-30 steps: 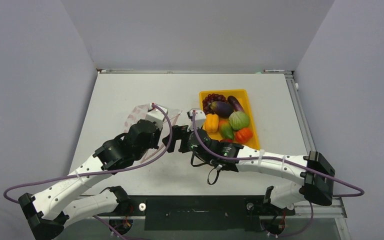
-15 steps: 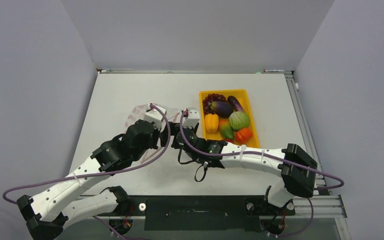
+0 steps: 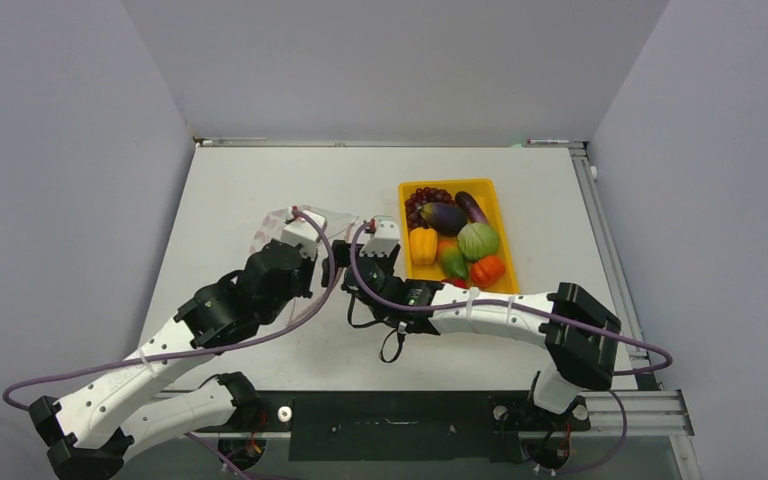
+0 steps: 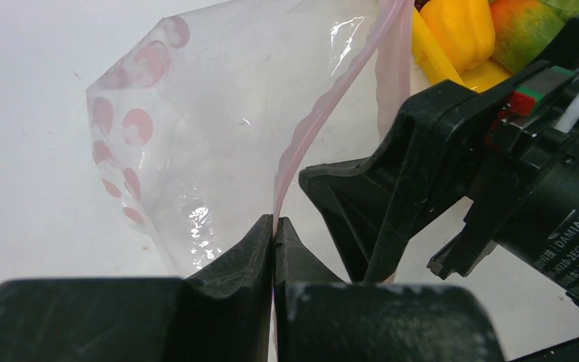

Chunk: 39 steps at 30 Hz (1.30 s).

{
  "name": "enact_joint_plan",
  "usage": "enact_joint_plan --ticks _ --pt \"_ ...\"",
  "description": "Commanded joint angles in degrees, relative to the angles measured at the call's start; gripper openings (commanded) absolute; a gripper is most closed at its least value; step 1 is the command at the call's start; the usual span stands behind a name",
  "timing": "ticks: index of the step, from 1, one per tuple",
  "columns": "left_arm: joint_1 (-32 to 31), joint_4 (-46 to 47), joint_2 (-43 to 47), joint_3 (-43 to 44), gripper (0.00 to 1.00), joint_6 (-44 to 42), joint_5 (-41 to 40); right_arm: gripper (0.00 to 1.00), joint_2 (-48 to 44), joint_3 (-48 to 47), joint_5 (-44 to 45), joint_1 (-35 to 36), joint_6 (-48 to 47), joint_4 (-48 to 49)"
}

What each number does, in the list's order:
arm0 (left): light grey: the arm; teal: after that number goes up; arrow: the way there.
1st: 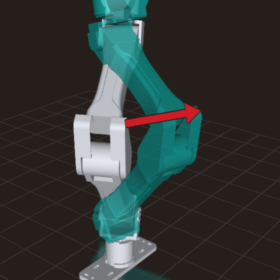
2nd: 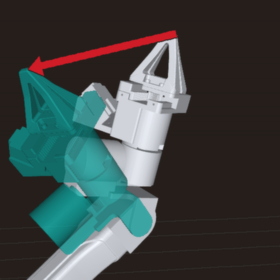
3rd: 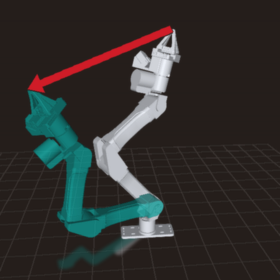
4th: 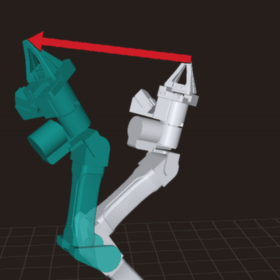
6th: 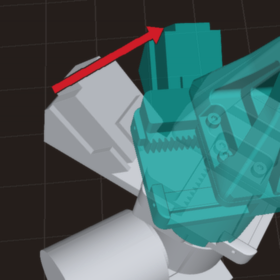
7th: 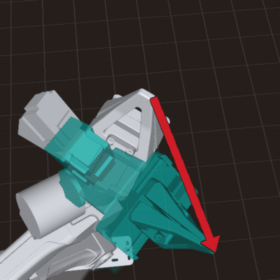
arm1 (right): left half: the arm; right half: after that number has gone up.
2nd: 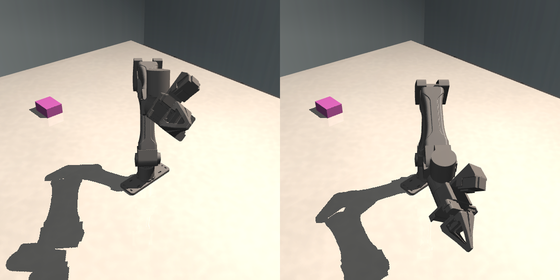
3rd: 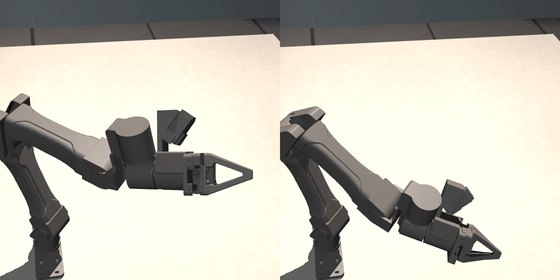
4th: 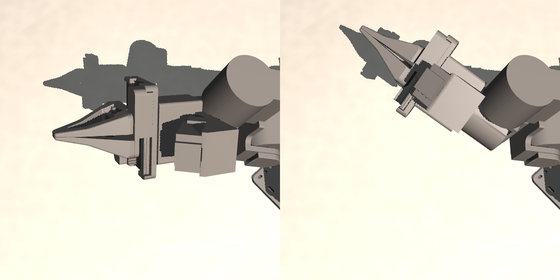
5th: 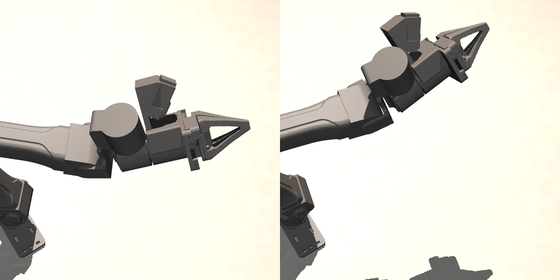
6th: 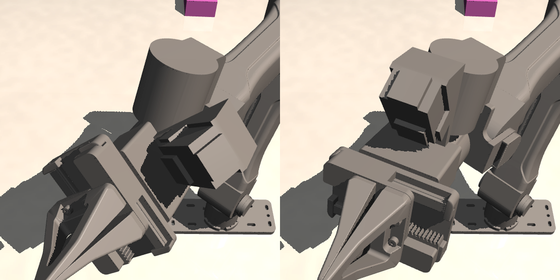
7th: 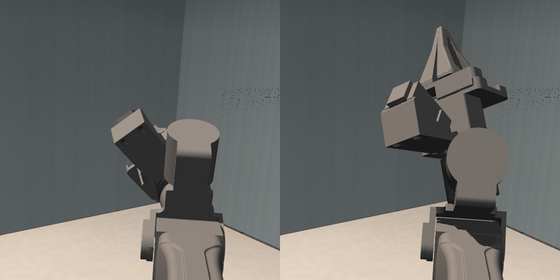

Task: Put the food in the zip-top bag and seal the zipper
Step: Open the zipper of the food storage bag at the center of the board.

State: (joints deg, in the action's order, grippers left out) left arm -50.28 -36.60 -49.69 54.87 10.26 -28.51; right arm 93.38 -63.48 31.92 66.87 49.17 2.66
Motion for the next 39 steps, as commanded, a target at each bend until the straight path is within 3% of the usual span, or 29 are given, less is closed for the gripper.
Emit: enact_joint_plan --ticks 1,13,26,39 --pt "-0.08 2.03 1.73 0.48 0.0 0.64 -3.92 0.85 -2.69 1.43 4.52 0.51 0.67 -0.57" --pt "-0.08 1.28 3.45 0.57 0.0 1.49 -11.17 0.85 -7.03 5.2 12.19 0.52 0.67 -8.84" --pt "-0.08 0.9 3.59 0.65 0.0 1.87 -13.34 0.85 -11.17 9.3 22.6 0.96 4.38 -19.14" --pt "-0.08 1.15 5.07 0.24 0.0 1.96 -15.6 0.85 -13.95 11.1 22.82 0.98 3.77 -18.13"
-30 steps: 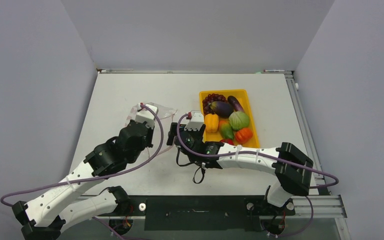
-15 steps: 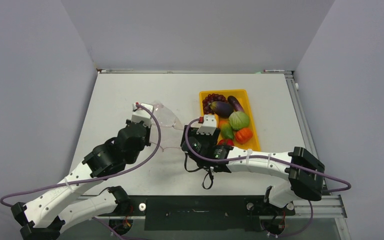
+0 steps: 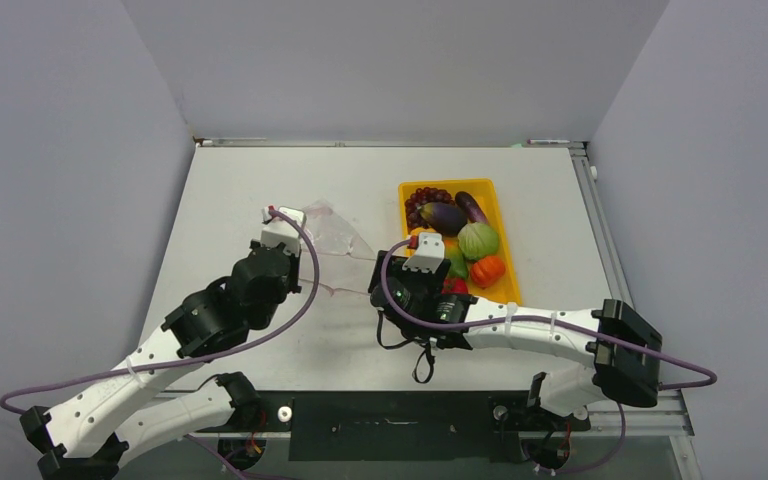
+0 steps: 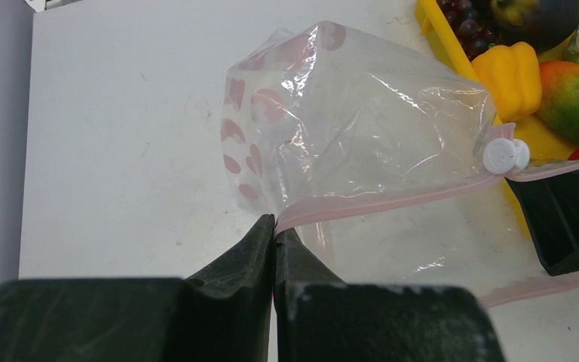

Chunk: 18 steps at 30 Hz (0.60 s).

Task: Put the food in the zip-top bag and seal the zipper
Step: Open the zipper of the food storage bag at the center of the board.

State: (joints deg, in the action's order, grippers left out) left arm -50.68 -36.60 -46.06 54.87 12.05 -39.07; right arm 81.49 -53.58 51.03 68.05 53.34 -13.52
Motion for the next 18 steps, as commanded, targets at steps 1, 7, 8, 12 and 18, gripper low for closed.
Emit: enact_joint_plan --ticks 1,7,8,12,18 --pt "0.3 1.3 1.26 0.24 0.0 0.09 -4.6 0.85 -2.12 1.28 3.42 -0.21 -0.53 -1.59" --pt "0.31 2.07 0.89 -0.07 0.0 -0.57 -1.66 0.86 -2.12 1.28 -2.17 -0.16 -4.76 4.71" --pt "0.31 2.08 0.77 -0.04 0.0 -0.62 -1.54 0.86 -1.91 0.81 -3.24 -0.12 -5.47 5.16" --pt "0.31 2.22 0.24 -0.05 0.0 -0.72 -0.82 0.87 -0.85 -1.25 -6.58 0.18 -8.31 7.88" --pt "0.31 2.13 -0.6 0.03 0.0 -0.85 -0.15 0.88 0.38 -4.15 -10.25 0.2 -10.45 9.83"
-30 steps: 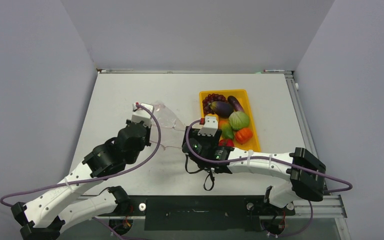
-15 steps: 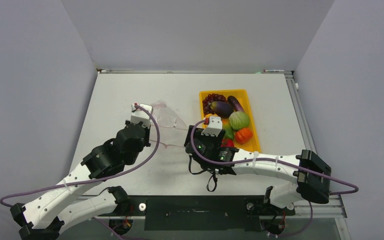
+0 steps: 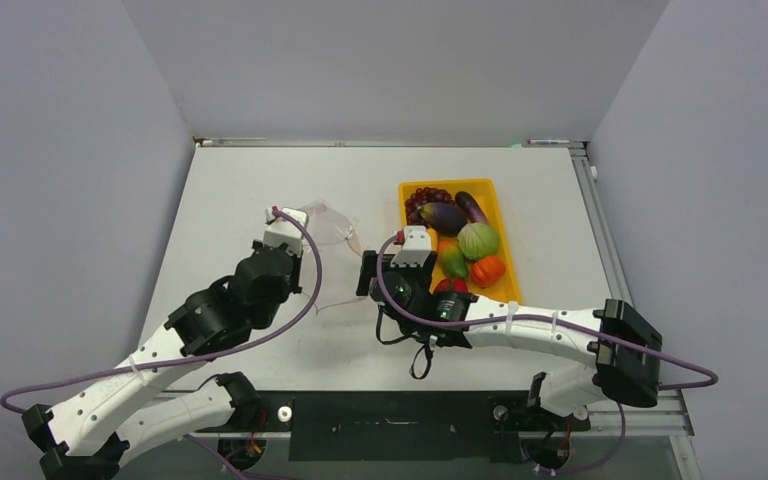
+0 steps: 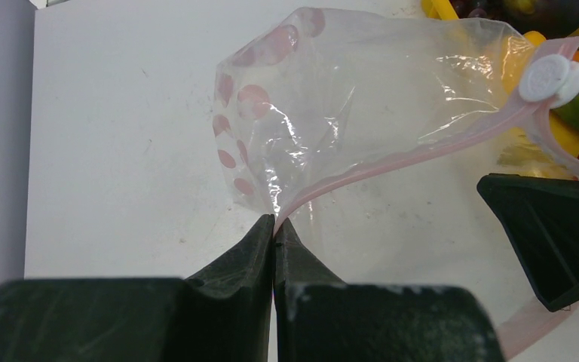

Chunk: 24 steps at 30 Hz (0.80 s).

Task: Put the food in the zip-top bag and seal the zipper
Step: Open the zipper of the food storage bag at the center of the board.

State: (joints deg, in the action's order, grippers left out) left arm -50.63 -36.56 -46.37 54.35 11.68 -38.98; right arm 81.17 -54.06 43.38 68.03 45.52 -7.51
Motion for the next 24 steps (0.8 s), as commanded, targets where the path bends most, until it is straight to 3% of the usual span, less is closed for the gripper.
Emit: enact_joint_plan --ticks 1,13,24 --pt "0.27 2.08 -0.3 0.58 0.0 -0.47 -0.28 0.88 0.77 -4.02 -3.14 0.23 -2.85 4.19" --pt "0.27 2.05 -0.77 0.45 0.0 -0.49 -0.2 0.91 0.23 -6.47 -10.17 0.26 -4.33 8.52" --pt "0.25 1.6 -1.53 0.72 0.0 -0.52 -0.13 0.91 -8.29 -4.7 -15.48 0.26 -8.74 7.69"
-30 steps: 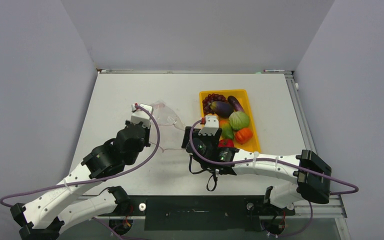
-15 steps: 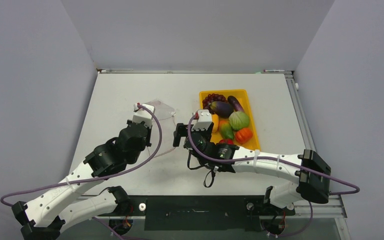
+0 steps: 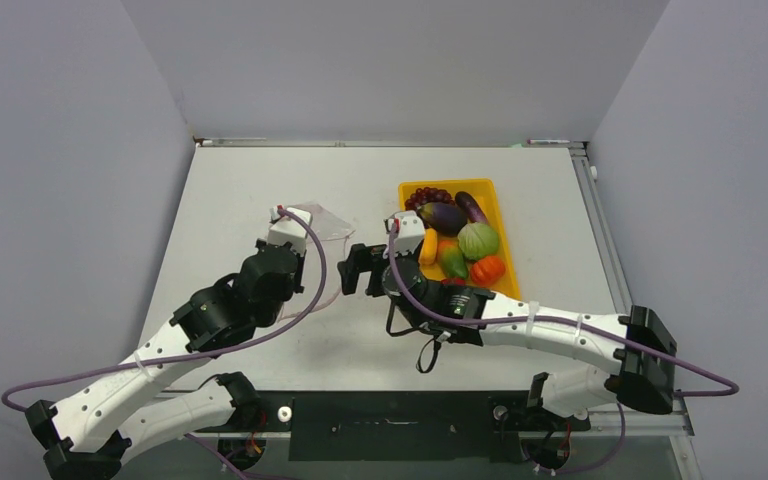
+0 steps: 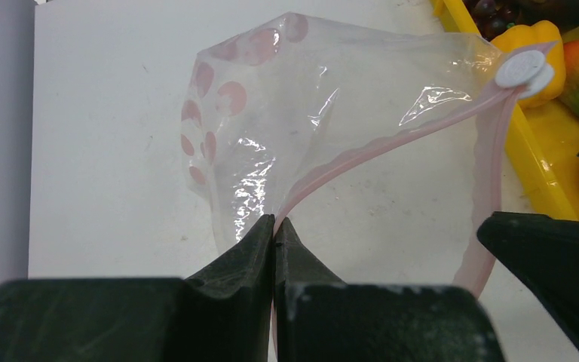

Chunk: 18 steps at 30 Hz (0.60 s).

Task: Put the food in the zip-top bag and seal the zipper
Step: Open the zipper of the food storage bag at the center of the board.

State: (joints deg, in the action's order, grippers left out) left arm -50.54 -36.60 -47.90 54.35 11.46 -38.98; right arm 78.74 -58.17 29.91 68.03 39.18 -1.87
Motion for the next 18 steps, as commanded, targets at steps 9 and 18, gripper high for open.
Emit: enact_joint_plan --ticks 9,18 --pt "0.18 1.58 -0.09 0.75 0.0 -0.3 -0.04 0.91 -12.33 -2.58 1.34 0.17 -6.68 -8.48" --pt "0.18 1.56 0.0 0.81 0.0 -0.3 0.38 0.91 -20.13 -2.86 10.95 -0.78 -8.74 -22.01"
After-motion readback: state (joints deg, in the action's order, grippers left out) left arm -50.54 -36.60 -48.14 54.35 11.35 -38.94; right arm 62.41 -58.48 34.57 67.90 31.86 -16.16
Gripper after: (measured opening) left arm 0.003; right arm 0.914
